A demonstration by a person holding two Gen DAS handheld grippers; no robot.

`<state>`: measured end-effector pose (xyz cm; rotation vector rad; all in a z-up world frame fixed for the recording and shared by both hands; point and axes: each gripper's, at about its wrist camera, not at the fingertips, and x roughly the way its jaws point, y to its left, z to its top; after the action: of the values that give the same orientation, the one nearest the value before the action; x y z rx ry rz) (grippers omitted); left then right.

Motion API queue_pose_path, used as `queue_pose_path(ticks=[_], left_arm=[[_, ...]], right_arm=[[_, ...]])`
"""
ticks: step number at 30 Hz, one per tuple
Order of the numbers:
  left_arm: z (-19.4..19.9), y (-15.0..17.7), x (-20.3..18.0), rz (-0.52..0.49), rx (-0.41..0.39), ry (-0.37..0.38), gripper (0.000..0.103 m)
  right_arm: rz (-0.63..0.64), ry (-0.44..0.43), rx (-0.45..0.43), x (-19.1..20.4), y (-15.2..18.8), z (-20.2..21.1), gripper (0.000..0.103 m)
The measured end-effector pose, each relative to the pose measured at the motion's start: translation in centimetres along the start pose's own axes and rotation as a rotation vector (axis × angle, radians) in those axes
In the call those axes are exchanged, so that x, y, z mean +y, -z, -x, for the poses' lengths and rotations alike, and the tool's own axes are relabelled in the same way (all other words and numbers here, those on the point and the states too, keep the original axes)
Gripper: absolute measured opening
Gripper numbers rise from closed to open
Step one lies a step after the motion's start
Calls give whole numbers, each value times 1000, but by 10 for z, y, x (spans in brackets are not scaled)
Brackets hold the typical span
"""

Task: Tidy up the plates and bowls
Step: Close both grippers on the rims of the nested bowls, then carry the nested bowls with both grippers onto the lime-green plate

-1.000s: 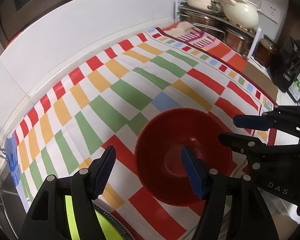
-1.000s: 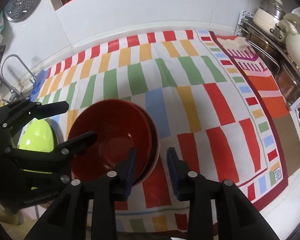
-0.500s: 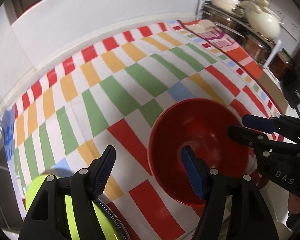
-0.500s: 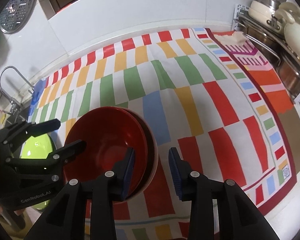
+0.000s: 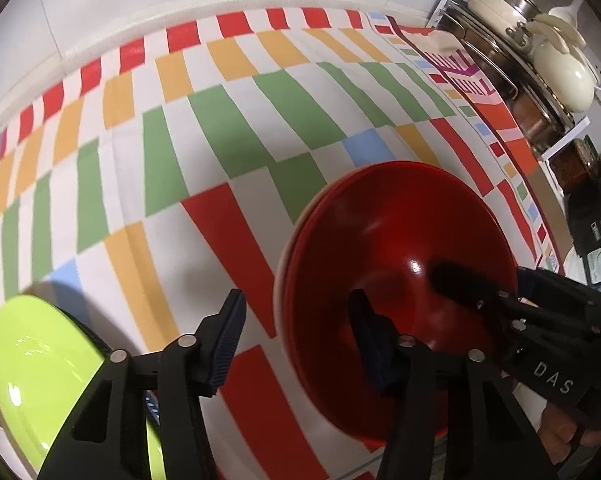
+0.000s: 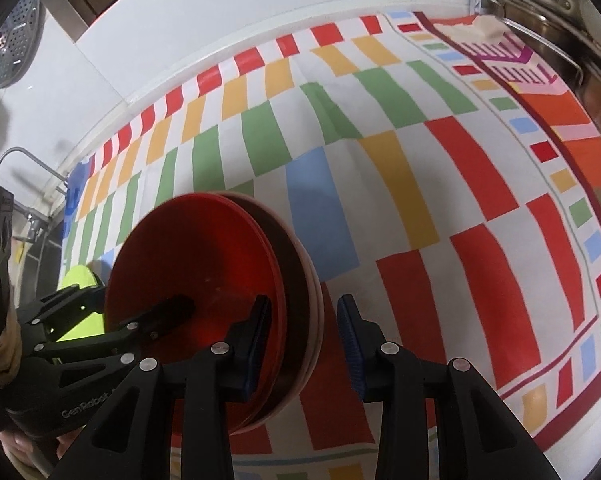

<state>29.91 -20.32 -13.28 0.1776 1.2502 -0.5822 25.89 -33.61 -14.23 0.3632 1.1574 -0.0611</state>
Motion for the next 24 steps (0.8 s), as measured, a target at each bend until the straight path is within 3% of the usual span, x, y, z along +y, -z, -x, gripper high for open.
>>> queue_pose_path(ticks=[8, 24], left_arm=[[-5, -1, -3, 39, 16, 31, 37], [7, 3, -3, 100, -30, -55, 36]], right_arm=[[5, -32, 34, -2, -2, -7, 28], [30, -9, 64, 9, -6, -2, 27]])
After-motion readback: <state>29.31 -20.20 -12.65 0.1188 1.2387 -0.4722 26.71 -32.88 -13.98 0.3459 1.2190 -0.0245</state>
